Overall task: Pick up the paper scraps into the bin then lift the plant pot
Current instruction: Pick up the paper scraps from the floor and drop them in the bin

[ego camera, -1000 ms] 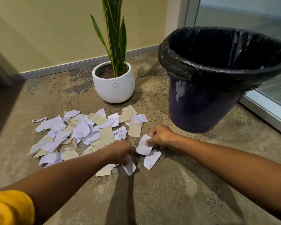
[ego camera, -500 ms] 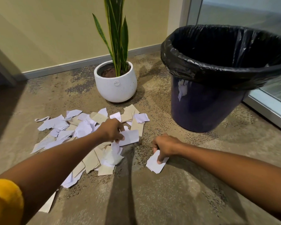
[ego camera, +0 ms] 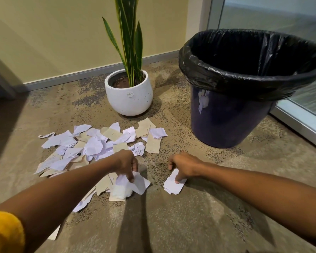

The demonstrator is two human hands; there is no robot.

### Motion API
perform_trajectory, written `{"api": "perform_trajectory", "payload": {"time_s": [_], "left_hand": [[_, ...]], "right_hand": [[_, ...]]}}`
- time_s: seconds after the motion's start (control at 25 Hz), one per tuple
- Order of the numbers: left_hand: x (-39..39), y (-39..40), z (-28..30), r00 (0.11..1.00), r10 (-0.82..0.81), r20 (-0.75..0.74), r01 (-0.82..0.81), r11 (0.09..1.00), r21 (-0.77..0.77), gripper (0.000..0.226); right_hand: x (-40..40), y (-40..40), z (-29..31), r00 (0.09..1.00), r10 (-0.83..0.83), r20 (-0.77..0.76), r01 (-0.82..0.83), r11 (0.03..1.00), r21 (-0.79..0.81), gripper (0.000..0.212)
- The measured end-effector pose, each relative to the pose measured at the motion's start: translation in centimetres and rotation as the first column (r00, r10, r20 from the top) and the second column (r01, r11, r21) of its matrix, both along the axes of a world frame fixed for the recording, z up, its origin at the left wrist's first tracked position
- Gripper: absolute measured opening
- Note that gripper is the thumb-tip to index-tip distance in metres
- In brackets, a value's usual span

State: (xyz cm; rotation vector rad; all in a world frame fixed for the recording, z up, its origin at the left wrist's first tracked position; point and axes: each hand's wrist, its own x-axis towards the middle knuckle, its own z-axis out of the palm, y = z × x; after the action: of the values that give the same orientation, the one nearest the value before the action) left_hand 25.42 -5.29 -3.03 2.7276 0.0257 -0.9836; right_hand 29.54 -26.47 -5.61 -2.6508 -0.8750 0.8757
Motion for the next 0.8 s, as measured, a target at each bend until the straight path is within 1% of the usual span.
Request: {"api": "perform_trajectory", "payload": {"time_s": [0.04,0.12,0.2,0.24,0.28,0.36,0.44,0.52,0.6,0.68,0.72,0.8], "left_hand": [[0.1,-0.1,0.1,0.999,0.030,0.017,-0.029,0.999,-0.020,0.025],[0.6,-0.1,0.8,0.994,0.101,0.042,-0.098,0.993,-0.072,0.025],[1.5,0.2,1.7,0.980,0.184,0.082,-0.172,0.976,-0.131,0.020],[2.0,0.3,2.3,0.968,0.224,0.115,-0.204,0.965,-0.167,0.014],[2.4,0.4,2.9,0.950,0.277,0.146,-0.242,0.945,-0.219,0.011],[2.9,0.3,4.4,0.891,0.412,0.191,-0.332,0.878,-0.344,0.013],[3.1,0.2,6.0,0.842,0.485,0.239,-0.368,0.838,-0.404,0.022],[3.3,0.2,7.9,0.815,0.506,0.283,-0.370,0.830,-0.418,0.030],[3.5,0.0,10.1,0.781,0.521,0.345,-0.355,0.824,-0.441,0.029],[3.9,-0.3,12.5,0.715,0.584,0.384,-0.346,0.773,-0.532,0.024],[4.2,-0.6,13.7,0.680,0.625,0.383,-0.336,0.730,-0.595,0.023],[5.0,-1.7,16.3,0.603,0.724,0.334,-0.317,0.602,-0.733,0.026]], "right_hand": [[-0.1,0.0,0.1,1.000,0.008,-0.003,-0.008,1.000,-0.010,0.031],[-0.1,0.0,0.2,1.000,0.026,0.017,-0.025,0.999,-0.038,0.019],[-0.2,-0.1,0.5,1.000,-0.005,0.024,0.006,0.999,-0.035,0.034],[-0.2,-0.1,0.8,0.999,-0.039,0.023,0.039,0.999,-0.012,0.036],[-0.2,0.0,1.1,0.996,-0.080,0.027,0.079,0.996,0.040,0.031],[-0.1,0.1,2.5,0.983,-0.184,0.017,0.179,0.969,0.167,0.021],[0.1,0.3,4.3,0.957,-0.283,0.059,0.256,0.923,0.287,0.027],[0.3,0.4,6.4,0.912,-0.378,0.159,0.298,0.876,0.379,0.030],[0.3,0.2,8.8,0.863,-0.436,0.253,0.287,0.837,0.466,0.028],[0.1,-0.1,11.1,0.844,-0.434,0.313,0.218,0.813,0.540,0.018],[0.0,-0.3,12.2,0.840,-0.422,0.341,0.175,0.805,0.567,0.016],[-0.3,-0.7,14.1,0.816,-0.409,0.408,0.080,0.779,0.622,0.023]]}}
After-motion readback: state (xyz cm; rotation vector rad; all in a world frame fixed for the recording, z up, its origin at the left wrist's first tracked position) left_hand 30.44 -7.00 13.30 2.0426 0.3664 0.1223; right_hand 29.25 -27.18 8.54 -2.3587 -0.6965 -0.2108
